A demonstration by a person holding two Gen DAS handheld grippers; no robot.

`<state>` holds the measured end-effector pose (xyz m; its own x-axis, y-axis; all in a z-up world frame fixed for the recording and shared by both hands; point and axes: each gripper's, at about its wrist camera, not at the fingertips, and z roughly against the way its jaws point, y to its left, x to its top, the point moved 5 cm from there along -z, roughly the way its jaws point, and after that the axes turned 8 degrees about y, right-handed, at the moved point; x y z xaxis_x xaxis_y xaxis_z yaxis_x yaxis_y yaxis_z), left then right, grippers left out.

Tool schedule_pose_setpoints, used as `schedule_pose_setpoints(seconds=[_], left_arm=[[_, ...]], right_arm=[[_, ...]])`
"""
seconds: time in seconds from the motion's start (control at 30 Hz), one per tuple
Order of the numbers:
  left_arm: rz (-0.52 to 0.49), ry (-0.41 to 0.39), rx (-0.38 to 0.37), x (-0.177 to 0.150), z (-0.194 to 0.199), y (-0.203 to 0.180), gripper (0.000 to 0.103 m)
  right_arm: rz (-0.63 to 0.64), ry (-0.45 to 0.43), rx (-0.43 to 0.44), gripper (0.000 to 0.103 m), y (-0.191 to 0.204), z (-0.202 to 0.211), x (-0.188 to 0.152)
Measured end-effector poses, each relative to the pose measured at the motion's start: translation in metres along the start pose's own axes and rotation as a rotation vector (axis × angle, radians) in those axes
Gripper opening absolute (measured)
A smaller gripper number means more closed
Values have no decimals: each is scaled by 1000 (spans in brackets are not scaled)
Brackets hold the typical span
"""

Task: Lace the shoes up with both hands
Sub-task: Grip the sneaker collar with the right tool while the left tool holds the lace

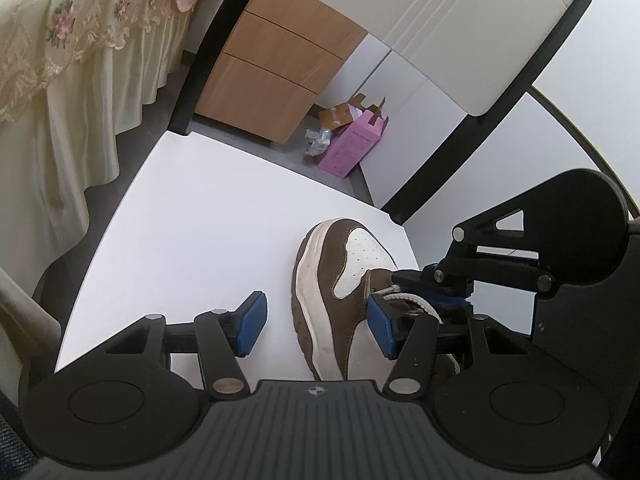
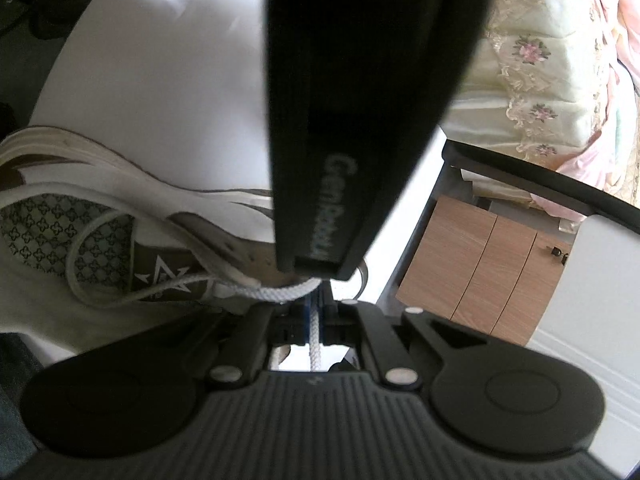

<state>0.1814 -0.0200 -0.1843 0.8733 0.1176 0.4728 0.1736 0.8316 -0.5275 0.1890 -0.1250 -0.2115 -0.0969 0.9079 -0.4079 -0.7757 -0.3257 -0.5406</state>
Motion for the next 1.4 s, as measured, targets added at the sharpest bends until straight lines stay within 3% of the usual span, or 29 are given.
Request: schedule_pose_setpoints(seconds=[0.6,1.4], left_arm=[[75,19,-25,3,-3,8,59],[82,22,-21,4,-5,9,59]], right_arm=[[-35,11,-3,3,-8,12,7],[-64,18,26,3,-12,23,13]])
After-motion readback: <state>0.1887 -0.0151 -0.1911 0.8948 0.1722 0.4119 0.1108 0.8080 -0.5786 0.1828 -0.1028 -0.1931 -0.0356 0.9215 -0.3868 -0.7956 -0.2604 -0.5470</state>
